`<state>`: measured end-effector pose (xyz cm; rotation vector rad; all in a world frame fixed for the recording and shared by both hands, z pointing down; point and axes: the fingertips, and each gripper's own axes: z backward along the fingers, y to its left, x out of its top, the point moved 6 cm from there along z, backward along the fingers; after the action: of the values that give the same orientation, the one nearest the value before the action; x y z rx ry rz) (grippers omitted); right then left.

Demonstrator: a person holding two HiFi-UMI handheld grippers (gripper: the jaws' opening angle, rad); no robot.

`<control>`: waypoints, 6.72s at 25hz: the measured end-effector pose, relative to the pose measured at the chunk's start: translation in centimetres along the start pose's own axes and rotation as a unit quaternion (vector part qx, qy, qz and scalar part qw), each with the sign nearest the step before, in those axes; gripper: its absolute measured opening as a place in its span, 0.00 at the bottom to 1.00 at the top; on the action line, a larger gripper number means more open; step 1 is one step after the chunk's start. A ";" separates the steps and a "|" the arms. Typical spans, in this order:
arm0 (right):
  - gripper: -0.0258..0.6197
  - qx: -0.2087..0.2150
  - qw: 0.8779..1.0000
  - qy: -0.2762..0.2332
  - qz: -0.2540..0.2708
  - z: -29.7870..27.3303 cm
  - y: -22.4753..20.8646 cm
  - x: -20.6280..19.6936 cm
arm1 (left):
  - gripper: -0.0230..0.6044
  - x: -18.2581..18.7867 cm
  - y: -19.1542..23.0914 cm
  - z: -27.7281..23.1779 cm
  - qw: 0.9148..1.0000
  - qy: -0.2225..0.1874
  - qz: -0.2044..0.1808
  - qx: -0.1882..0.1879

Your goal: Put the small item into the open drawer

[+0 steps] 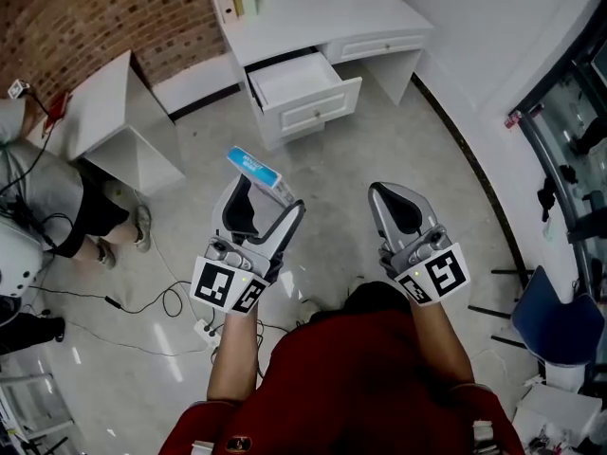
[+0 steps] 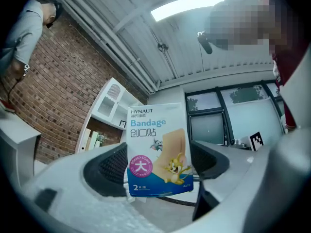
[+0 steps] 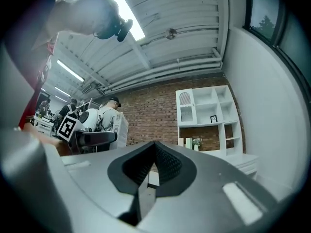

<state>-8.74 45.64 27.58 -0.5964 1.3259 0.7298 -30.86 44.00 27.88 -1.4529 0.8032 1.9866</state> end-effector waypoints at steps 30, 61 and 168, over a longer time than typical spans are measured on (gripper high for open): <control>0.06 0.042 0.998 -0.015 -0.048 -17.0 -41.5 -6.4 | 0.68 -8.8 14.2 -37.2 0.990 0.094 -0.060 0.088; 0.06 -0.010 0.998 0.059 -0.034 -34.5 -52.5 -13.2 | 0.68 -29.2 35.8 -50.1 0.919 0.390 -0.002 0.057; 0.06 0.131 0.989 0.021 -0.068 -36.8 -53.9 -12.3 | 0.04 -13.9 25.0 -59.4 0.992 0.086 -0.065 0.060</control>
<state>7.76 -18.44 32.86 -0.4862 1.3788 0.4243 -7.60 -17.64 30.71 -1.5782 0.8621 1.7045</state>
